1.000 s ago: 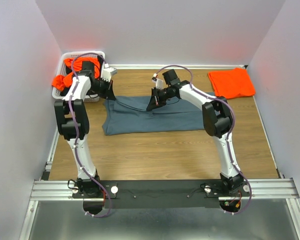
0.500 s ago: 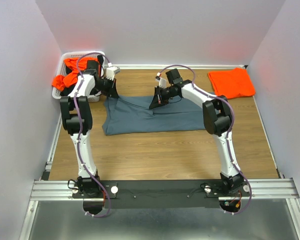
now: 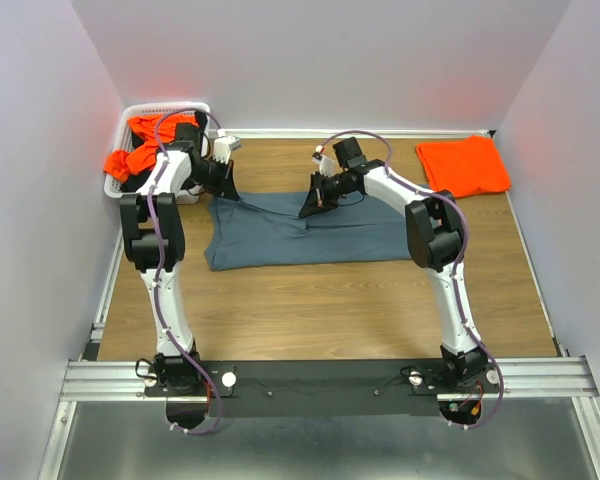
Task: Fold and stack the t-shirts
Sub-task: Fold the tshirt
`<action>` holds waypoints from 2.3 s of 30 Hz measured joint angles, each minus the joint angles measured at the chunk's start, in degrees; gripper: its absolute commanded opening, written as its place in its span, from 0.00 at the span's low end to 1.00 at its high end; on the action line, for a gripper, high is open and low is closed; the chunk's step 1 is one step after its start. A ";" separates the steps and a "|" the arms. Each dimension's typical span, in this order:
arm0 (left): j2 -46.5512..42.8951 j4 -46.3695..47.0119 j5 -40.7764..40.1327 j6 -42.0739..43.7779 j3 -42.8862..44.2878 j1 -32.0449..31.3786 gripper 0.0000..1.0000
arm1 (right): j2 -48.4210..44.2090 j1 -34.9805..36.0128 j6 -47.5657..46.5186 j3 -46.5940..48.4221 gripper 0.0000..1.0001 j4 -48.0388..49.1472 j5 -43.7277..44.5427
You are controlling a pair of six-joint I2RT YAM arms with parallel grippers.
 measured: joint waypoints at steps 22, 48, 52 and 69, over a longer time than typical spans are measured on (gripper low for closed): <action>-10.45 -5.25 -3.15 3.56 -13.14 0.90 0.00 | -6.93 0.85 3.19 -10.95 0.00 0.57 -5.95; -10.49 -7.45 -8.26 5.88 -17.33 1.60 0.18 | -7.43 3.80 2.91 -17.57 0.45 0.79 -6.54; -10.75 -7.43 -8.24 6.34 -17.44 2.10 0.28 | -7.82 3.74 2.21 -16.96 0.45 0.59 -5.49; -12.35 -5.42 1.86 5.92 -15.41 2.27 0.29 | -10.16 4.42 -1.64 -7.32 0.20 -0.55 -2.36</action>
